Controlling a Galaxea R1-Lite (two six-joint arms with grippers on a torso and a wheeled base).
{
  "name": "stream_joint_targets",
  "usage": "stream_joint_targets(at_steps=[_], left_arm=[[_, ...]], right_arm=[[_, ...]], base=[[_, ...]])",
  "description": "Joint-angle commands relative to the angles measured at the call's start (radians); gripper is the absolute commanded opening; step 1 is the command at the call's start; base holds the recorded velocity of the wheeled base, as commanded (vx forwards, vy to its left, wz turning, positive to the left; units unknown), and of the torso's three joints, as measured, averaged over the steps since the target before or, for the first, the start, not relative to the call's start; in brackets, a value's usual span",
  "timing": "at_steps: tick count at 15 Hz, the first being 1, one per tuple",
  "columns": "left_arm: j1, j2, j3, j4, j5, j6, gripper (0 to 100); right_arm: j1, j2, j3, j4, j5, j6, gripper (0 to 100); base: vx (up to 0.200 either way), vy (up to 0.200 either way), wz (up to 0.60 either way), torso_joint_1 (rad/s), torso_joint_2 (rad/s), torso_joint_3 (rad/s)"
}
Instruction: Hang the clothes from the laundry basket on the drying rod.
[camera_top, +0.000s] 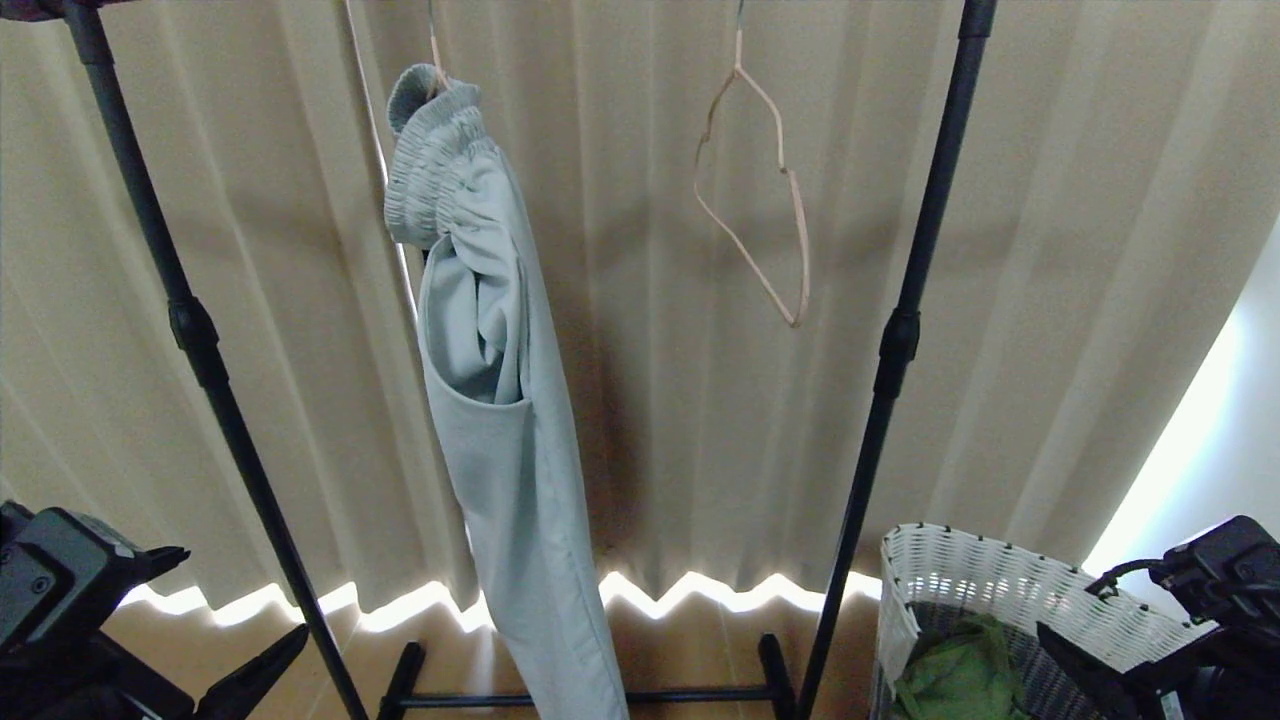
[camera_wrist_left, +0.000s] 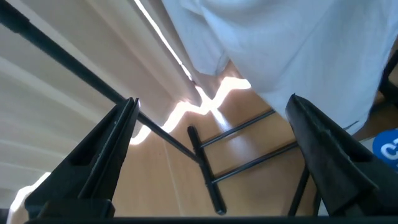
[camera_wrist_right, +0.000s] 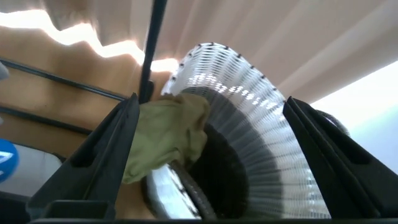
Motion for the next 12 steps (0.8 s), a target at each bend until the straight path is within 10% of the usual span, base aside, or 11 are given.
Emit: stream_joint_targets(at_steps=[1, 12], left_arm=[[-0.007, 0.001, 0.005, 0.0, 0.0, 0.011, 100], [-0.093, -0.01, -0.021, -0.002, 0.0, 0.007, 100]], right_arm=[[-0.001, -0.037, 0.018, 0.007, 0.002, -0.058, 100], [-0.001, 0.474, -0.119, 0.004, 0.012, -0.15, 100]], base=[[0.0, 0.0, 0.0, 0.0, 0.0, 0.0], [0.0, 0.0, 0.0, 0.0, 0.0, 0.0]])
